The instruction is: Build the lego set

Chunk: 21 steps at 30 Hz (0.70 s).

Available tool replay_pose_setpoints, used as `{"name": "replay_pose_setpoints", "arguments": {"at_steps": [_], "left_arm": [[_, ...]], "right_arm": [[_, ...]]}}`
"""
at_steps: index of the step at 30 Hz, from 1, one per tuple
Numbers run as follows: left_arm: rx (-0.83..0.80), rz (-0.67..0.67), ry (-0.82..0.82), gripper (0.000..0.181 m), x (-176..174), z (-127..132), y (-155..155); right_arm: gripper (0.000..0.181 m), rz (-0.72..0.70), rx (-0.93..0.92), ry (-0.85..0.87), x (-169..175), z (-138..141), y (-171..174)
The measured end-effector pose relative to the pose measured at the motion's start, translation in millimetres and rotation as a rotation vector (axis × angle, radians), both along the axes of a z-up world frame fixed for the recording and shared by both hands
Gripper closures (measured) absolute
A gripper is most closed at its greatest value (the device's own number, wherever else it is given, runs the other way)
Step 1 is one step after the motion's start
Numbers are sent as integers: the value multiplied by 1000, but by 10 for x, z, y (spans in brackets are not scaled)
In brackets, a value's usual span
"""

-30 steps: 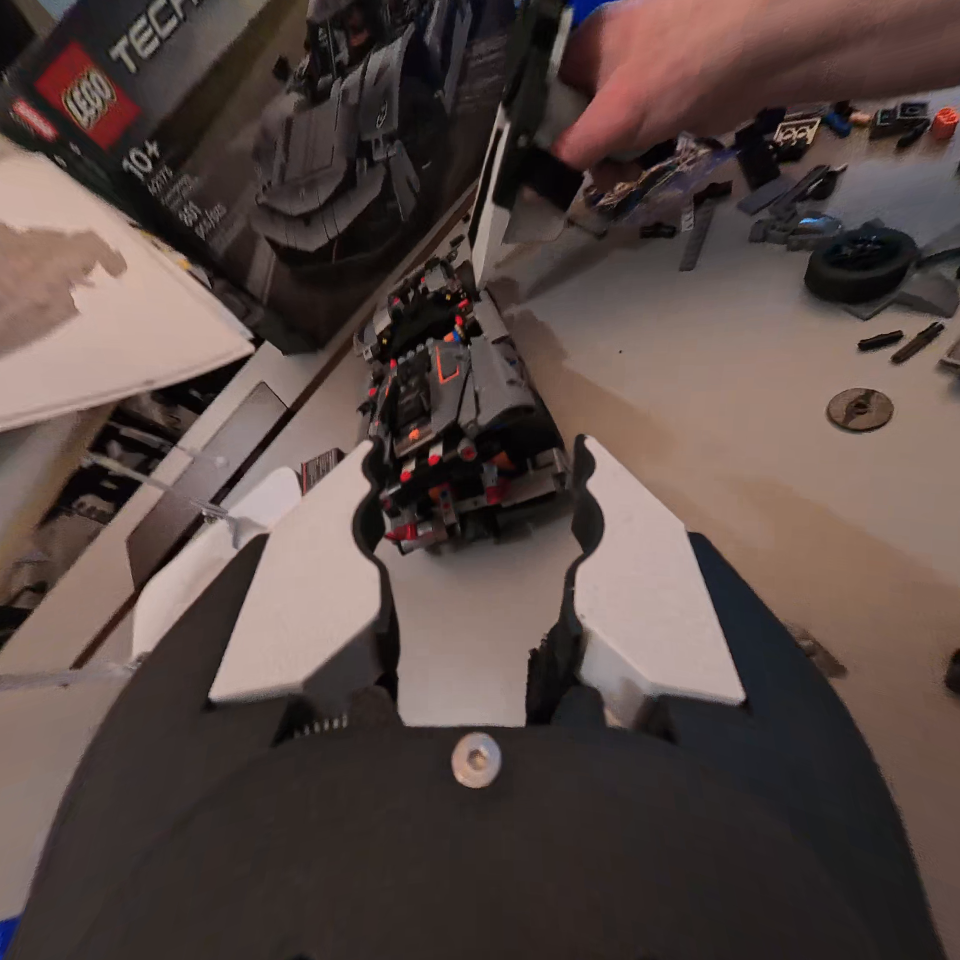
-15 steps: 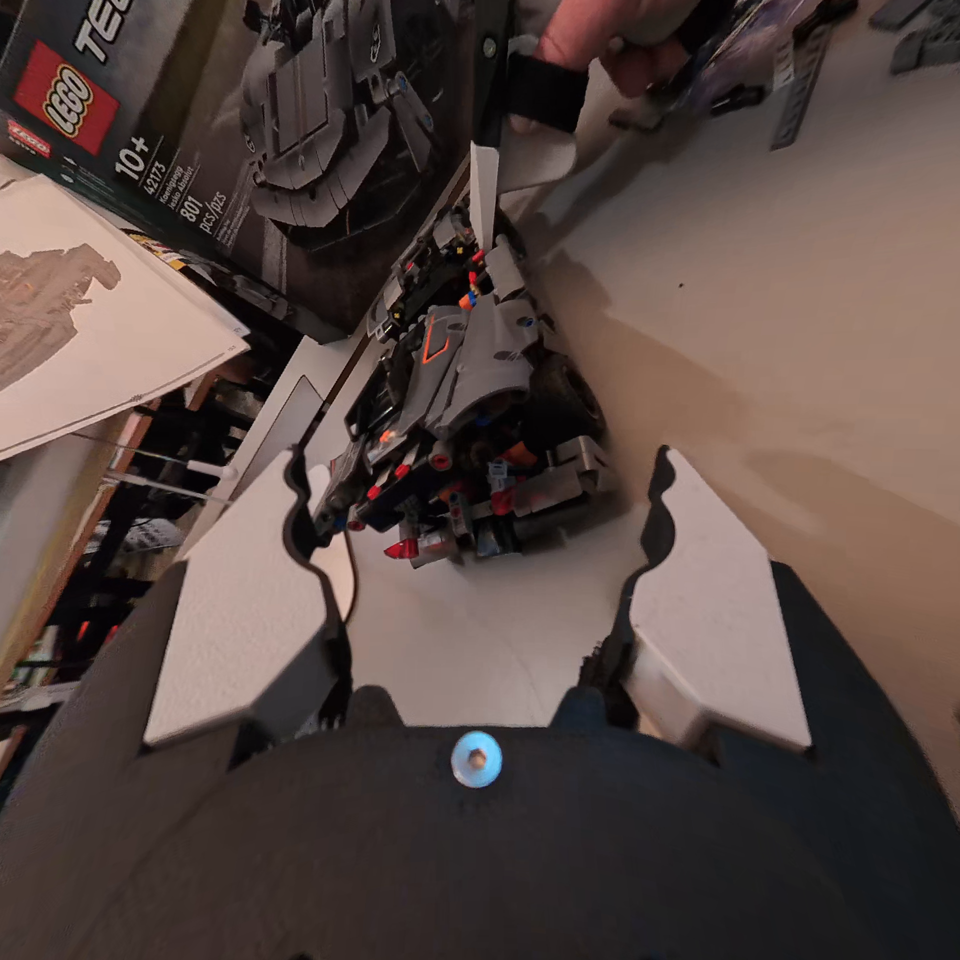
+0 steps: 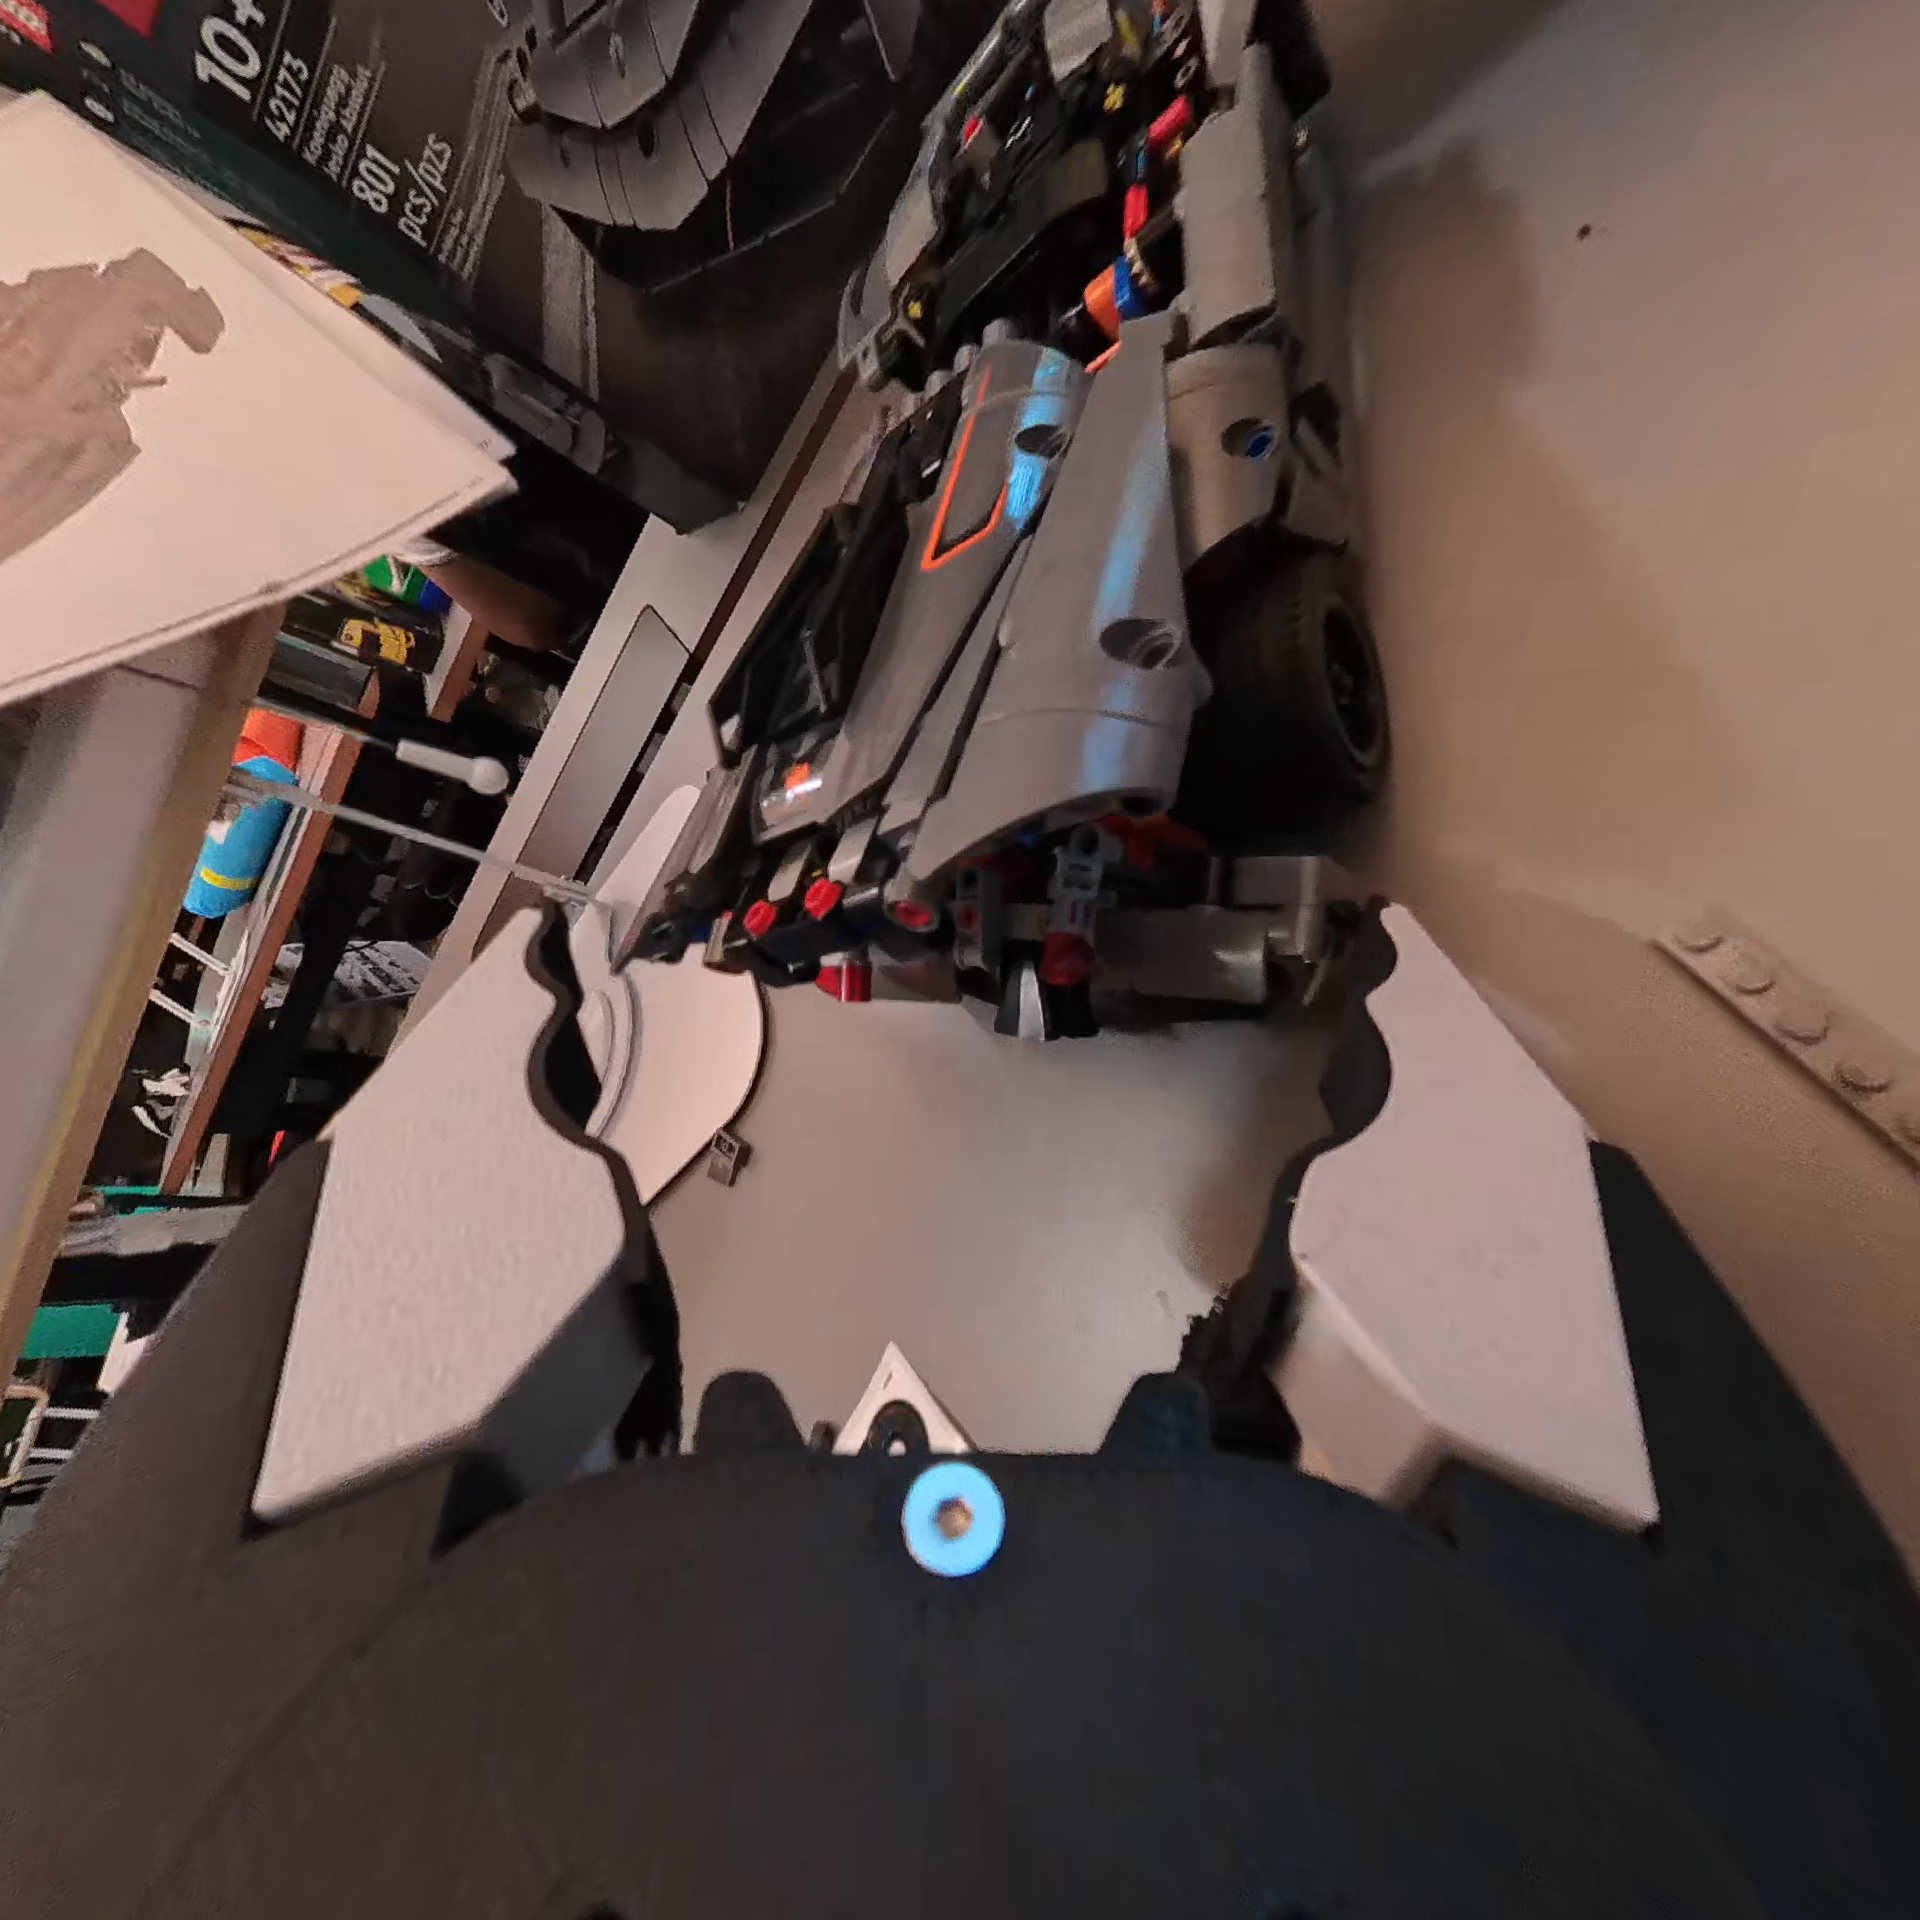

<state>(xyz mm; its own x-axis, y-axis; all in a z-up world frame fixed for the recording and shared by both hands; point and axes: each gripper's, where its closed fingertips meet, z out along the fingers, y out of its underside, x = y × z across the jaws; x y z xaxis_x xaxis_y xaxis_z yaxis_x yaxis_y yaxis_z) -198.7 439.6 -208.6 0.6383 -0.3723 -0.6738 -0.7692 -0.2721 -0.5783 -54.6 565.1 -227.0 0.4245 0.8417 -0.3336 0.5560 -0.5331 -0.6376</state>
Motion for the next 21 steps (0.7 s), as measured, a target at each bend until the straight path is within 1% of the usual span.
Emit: {"name": "replay_pose_setpoints", "arguments": {"at_steps": [4,9,14,15,16,18,21], "left_arm": [[-6,7,-16,37,-101,9,-24],[10,-2,16,40,-175,22,-87],[6,12,-9,41,-288,21,-131],[4,15,-16,41,-314,19,-137],[1,18,-22,40,-339,17,-142],[-7,15,-40,41,-370,10,-158],[-12,18,-56,39,-426,7,-178]], "right_arm": [[139,-27,7,-2,73,7,-151],[139,-61,36,-11,141,2,-354],[141,-74,75,-41,170,-64,-566],[156,-73,85,-50,179,-78,-601],[160,-70,101,-41,172,-56,-635],[161,-62,97,-22,134,-1,-721],[159,-48,179,-83,117,2,-746]]}}
